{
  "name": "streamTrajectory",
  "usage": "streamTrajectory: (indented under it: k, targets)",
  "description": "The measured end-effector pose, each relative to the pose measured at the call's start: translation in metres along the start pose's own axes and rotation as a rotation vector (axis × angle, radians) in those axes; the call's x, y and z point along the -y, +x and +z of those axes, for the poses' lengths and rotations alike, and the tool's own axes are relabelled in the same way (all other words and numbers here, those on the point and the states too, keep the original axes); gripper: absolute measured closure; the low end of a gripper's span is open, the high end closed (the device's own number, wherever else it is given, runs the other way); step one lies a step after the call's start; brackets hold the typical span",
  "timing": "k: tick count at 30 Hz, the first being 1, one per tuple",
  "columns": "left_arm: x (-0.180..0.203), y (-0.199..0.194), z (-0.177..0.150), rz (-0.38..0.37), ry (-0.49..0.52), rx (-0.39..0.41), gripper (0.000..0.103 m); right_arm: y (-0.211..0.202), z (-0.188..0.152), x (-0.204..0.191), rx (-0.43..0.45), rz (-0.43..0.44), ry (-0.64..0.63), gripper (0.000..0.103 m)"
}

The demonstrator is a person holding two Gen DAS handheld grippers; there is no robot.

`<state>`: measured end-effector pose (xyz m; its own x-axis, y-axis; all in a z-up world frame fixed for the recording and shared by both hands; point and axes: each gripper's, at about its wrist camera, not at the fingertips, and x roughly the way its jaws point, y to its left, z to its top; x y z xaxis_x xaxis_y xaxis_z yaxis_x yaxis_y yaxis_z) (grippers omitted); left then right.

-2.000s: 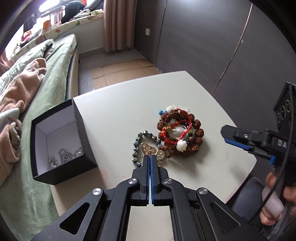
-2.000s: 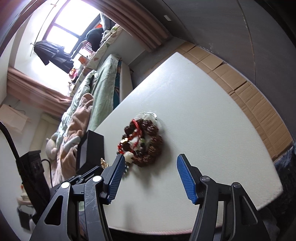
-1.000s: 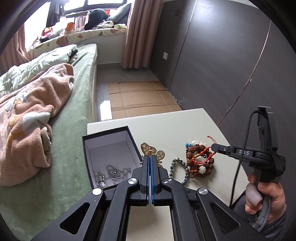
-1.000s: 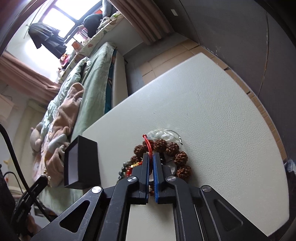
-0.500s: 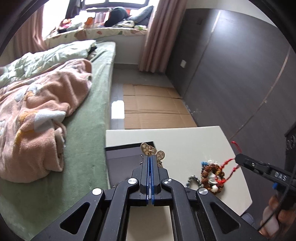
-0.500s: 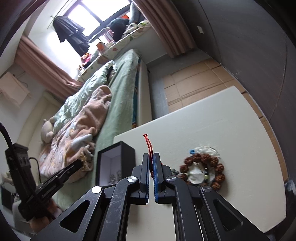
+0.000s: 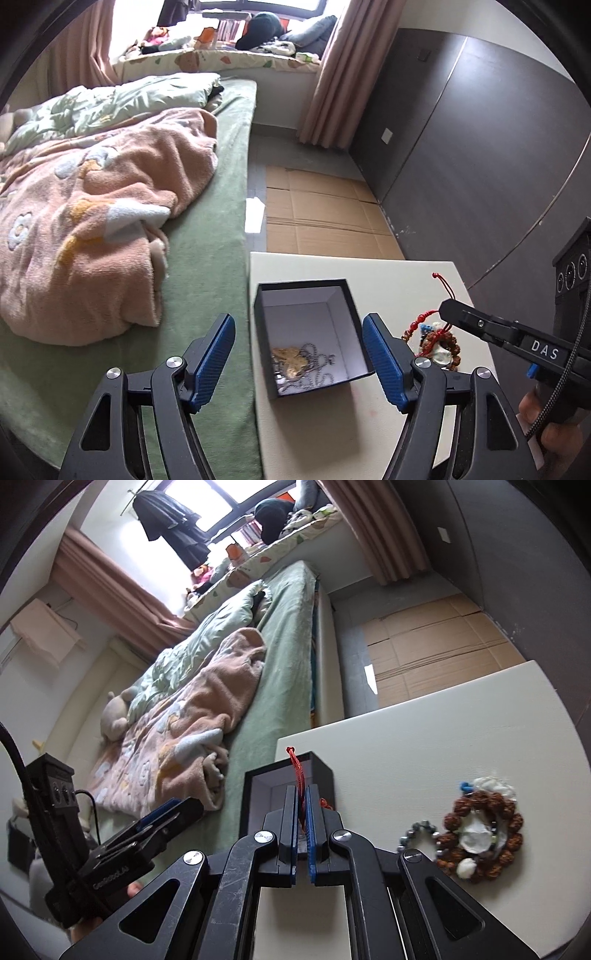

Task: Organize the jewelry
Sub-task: 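Release the gold pendant and red cord bracelet into the black box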

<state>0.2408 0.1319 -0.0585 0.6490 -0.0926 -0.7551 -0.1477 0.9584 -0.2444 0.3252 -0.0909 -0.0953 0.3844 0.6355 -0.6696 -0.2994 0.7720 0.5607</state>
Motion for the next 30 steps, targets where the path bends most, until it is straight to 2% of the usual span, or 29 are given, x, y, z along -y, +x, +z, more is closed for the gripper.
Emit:
streamTrajectory:
  k: [10,11,12,14,16,23,30]
  targets:
    - [-0.027,-0.011,-0.002,0.026,-0.057,-0.002,0.031,0.034,0.003,-0.033,-0.039,0.062,-0.035,0.097]
    - [-0.027,-0.012,-0.003,0.025,-0.057,-0.002,0.031,0.036,0.004,-0.035,-0.044,0.057,-0.041,0.094]
    - [-0.026,-0.012,-0.003,0.025,-0.056,-0.002,0.031,0.039,0.004,-0.037,-0.059,0.053,-0.044,0.089]
    - [-0.023,-0.012,-0.004,0.024,-0.049,-0.003,0.031,0.041,0.002,-0.033,-0.083,0.071,-0.024,0.05]
    - [-0.019,-0.011,-0.005,0.021,-0.04,-0.008,0.031,0.031,-0.002,-0.026,-0.042,0.069,-0.002,0.038]
    - [0.011,-0.004,-0.012,-0.015,0.016,-0.03,0.031,-0.012,-0.016,0.008,0.02,0.01,0.044,0.037]
    - [0.045,0.011,-0.022,-0.044,0.068,-0.066,0.031,-0.057,-0.032,0.065,0.096,-0.046,0.146,0.037]
